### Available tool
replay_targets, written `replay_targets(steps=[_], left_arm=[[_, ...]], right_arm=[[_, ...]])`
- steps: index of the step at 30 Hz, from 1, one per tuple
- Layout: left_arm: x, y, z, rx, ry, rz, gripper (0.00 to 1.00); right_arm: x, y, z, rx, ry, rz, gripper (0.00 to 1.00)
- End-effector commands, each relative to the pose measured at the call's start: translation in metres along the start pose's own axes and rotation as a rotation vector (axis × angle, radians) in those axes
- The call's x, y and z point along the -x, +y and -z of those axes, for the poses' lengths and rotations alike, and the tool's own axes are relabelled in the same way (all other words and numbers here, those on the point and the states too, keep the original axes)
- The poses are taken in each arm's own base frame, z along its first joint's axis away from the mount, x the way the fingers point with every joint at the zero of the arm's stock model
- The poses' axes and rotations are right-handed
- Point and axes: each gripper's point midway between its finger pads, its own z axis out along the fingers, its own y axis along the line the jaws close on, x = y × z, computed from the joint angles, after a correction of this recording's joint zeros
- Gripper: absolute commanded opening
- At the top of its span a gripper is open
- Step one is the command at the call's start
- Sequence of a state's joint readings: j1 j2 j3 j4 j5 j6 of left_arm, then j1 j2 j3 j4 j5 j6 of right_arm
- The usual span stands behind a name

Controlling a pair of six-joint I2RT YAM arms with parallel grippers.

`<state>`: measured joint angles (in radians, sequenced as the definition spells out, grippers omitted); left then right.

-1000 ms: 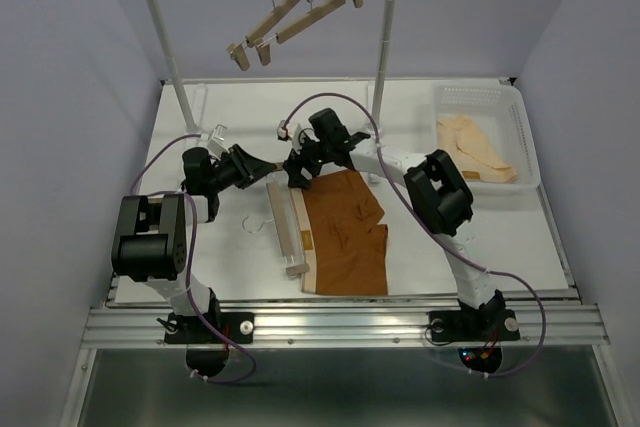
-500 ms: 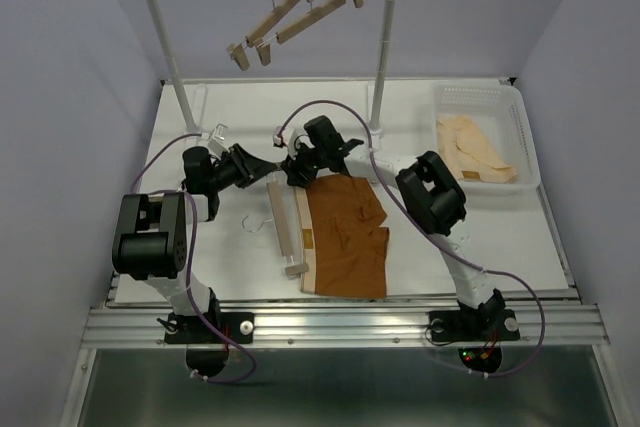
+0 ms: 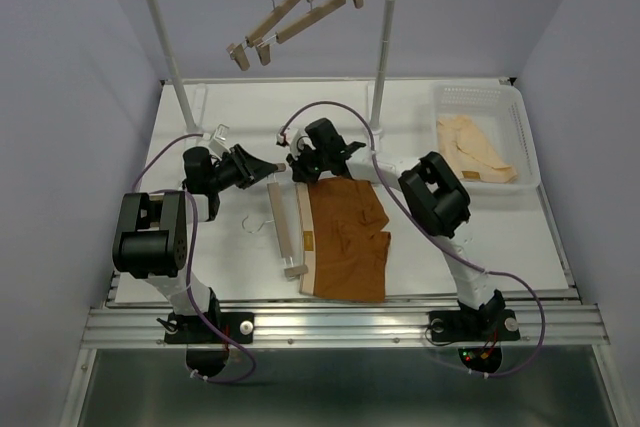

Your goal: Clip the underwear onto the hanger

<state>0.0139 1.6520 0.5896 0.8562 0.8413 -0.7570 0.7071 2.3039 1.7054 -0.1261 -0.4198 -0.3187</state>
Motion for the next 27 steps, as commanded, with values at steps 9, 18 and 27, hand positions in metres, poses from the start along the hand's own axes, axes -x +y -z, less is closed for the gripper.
replay_targets(steps=[9,18,27], left_arm=[[0.007,-0.021,-0.002,-0.088,0.008,-0.101,0.0],[0.007,-0.02,-0.004,-0.093,0.018,-0.101,0.0],[0.006,-0.022,-0.003,-0.099,0.021,-0.106,0.0]], right_arm=[[0.055,-0.003,0.047,-0.066,-0.13,-0.062,0.1],[0.02,0.021,0.044,0.067,-0.049,0.051,0.55],[-0.009,-0.01,0.02,-0.054,0.043,0.035,0.55]])
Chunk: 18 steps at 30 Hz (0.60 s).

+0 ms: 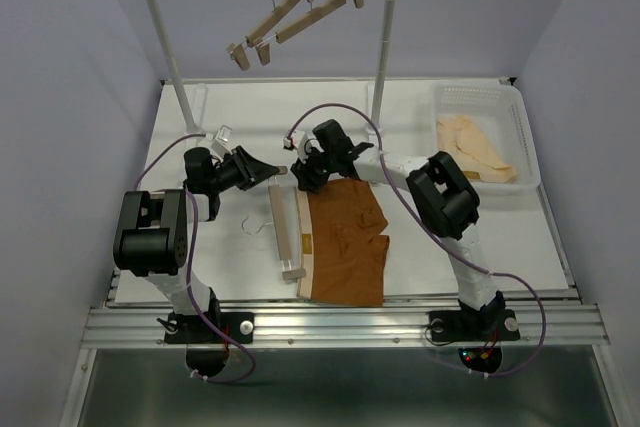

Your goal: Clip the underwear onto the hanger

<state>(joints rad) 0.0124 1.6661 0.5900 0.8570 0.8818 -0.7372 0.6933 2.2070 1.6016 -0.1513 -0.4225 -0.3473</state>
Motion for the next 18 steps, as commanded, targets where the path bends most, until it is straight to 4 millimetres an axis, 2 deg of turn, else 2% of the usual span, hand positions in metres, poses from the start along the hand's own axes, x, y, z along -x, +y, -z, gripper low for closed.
replay_targets(steps=[1,7,8,10,11,12,14,18], left_arm=[[0.014,-0.02,-0.003,-0.072,-0.015,-0.096,0.0],[0.015,-0.02,-0.005,-0.074,-0.011,-0.094,0.0],[0.014,-0.018,-0.005,-0.072,-0.009,-0.09,0.0],[0.014,-0.019,-0.005,-0.072,-0.011,-0.091,0.0],[0.013,-0.019,-0.005,-0.073,-0.009,-0.092,0.0],[0.014,-0.019,-0.004,-0.072,-0.011,-0.091,0.0],[0.013,-0.018,-0.004,-0.071,-0.01,-0.09,0.0],[0.013,-0.018,-0.005,-0.073,-0.005,-0.085,0.0]], right_arm=[[-0.002,-0.012,-0.008,-0.034,0.016,0.028,0.55],[-0.021,0.018,-0.009,0.117,0.046,0.009,0.53],[-0.024,0.022,-0.009,0.132,0.052,0.003,0.5],[-0.035,0.023,-0.008,0.127,0.084,-0.019,0.31],[-0.038,0.024,-0.008,0.125,0.092,-0.022,0.31],[-0.039,0.024,-0.006,0.121,0.095,-0.023,0.19],[-0.045,0.026,-0.003,0.115,0.108,-0.03,0.03],[-0.017,0.008,0.009,-0.023,-0.015,-0.013,0.01]])
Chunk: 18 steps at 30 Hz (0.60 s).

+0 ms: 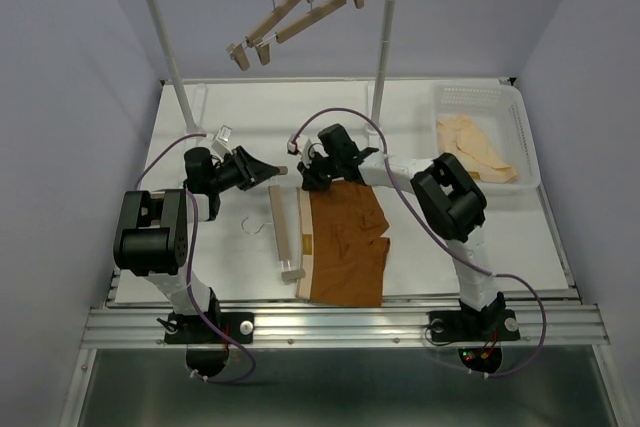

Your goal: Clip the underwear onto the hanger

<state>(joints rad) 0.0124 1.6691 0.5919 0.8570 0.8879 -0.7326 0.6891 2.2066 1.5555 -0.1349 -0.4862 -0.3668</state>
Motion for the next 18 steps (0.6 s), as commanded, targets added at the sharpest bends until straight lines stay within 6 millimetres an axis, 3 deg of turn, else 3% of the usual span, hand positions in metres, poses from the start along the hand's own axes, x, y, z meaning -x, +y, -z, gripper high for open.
replay_targets(steps=[1,4,8,18], left_arm=[[0.013,-0.019,-0.004,-0.072,-0.008,-0.083,0.0],[0.013,-0.021,-0.004,-0.078,-0.006,-0.091,0.0],[0.005,-0.033,-0.008,-0.107,0.017,-0.118,0.0],[-0.001,-0.054,-0.003,-0.19,0.033,-0.176,0.0]], right_arm=[[0.021,-0.006,0.026,-0.122,-0.083,0.004,0.01],[0.066,-0.015,0.051,-0.204,-0.231,0.044,0.01],[0.095,-0.014,0.067,-0.219,-0.309,0.028,0.01],[0.104,-0.024,0.079,-0.299,-0.335,-0.06,0.01]])
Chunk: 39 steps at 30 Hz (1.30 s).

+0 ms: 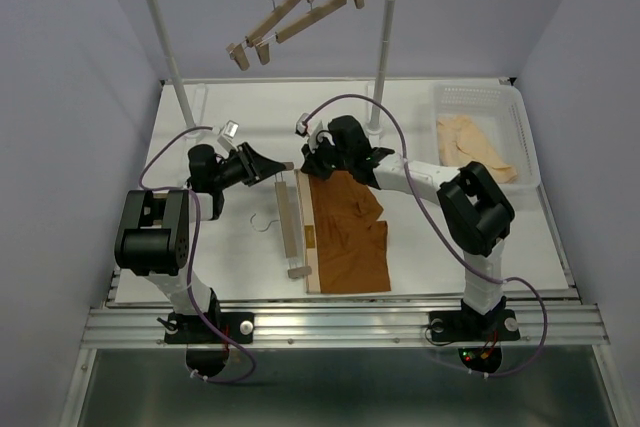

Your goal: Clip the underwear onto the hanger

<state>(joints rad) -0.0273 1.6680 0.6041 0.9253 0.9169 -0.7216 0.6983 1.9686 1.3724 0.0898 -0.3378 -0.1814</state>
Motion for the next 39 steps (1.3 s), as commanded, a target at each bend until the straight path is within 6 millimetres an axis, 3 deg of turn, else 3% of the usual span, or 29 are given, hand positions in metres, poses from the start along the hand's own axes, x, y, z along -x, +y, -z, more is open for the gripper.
replay_targets(steps=[1,22,39], left_arm=[[0.004,-0.032,0.002,-0.108,0.012,-0.094,0.0],[-0.005,-0.03,-0.004,-0.105,0.03,-0.074,0.0],[-0.014,-0.034,-0.008,-0.126,0.06,-0.08,0.0]], right_arm=[[0.048,-0.018,0.012,-0.097,-0.136,0.0,0.01],[0.061,-0.01,0.034,-0.097,-0.177,-0.031,0.01],[0.071,-0.022,0.025,-0.146,-0.192,-0.062,0.01]])
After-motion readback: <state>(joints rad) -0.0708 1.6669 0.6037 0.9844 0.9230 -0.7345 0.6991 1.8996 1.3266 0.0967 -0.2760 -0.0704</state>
